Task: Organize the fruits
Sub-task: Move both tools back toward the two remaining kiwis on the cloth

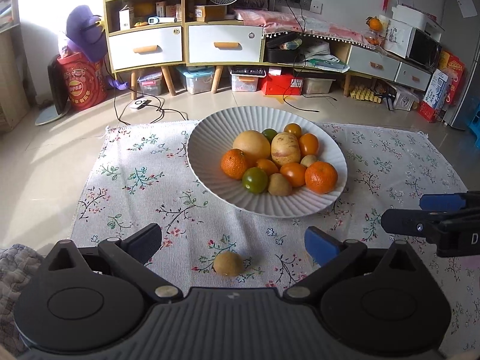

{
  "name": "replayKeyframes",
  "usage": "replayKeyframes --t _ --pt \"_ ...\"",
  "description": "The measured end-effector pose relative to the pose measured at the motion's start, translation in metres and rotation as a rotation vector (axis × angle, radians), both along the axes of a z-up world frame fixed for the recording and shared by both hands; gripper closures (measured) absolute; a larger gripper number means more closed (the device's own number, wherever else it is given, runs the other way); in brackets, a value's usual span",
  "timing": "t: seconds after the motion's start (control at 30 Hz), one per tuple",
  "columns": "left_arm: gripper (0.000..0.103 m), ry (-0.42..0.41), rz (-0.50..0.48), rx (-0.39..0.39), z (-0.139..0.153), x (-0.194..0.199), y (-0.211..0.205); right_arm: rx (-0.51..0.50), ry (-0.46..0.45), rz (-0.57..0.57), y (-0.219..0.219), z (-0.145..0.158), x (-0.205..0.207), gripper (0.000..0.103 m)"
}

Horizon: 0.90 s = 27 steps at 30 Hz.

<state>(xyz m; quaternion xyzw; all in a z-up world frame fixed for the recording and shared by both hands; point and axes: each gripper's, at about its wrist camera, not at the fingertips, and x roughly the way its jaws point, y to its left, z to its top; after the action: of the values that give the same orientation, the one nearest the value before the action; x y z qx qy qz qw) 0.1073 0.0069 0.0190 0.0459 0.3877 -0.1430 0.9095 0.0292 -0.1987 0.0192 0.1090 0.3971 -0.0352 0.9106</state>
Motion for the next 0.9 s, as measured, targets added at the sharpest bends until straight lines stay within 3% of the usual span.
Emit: replayKeyframes --t 0.33,0.57,0.9 --pt "0.009 -0.03 0.03 0.014 -0.023 -0.031 0.02 -0.15 -0.012 0.079 0.022 -0.019 -0.025 0.007" --pt "0.009 -0.04 0.048 0.012 -0.044 -0.043 0.035 -0.194 -0.041 0.142 0.036 -0.029 -0.042 0.004" --pt "0.009 -0.052 -0.003 0.062 -0.06 -0.048 0.025 -0.232 -0.011 0.181 0.045 -0.046 -0.044 0.004"
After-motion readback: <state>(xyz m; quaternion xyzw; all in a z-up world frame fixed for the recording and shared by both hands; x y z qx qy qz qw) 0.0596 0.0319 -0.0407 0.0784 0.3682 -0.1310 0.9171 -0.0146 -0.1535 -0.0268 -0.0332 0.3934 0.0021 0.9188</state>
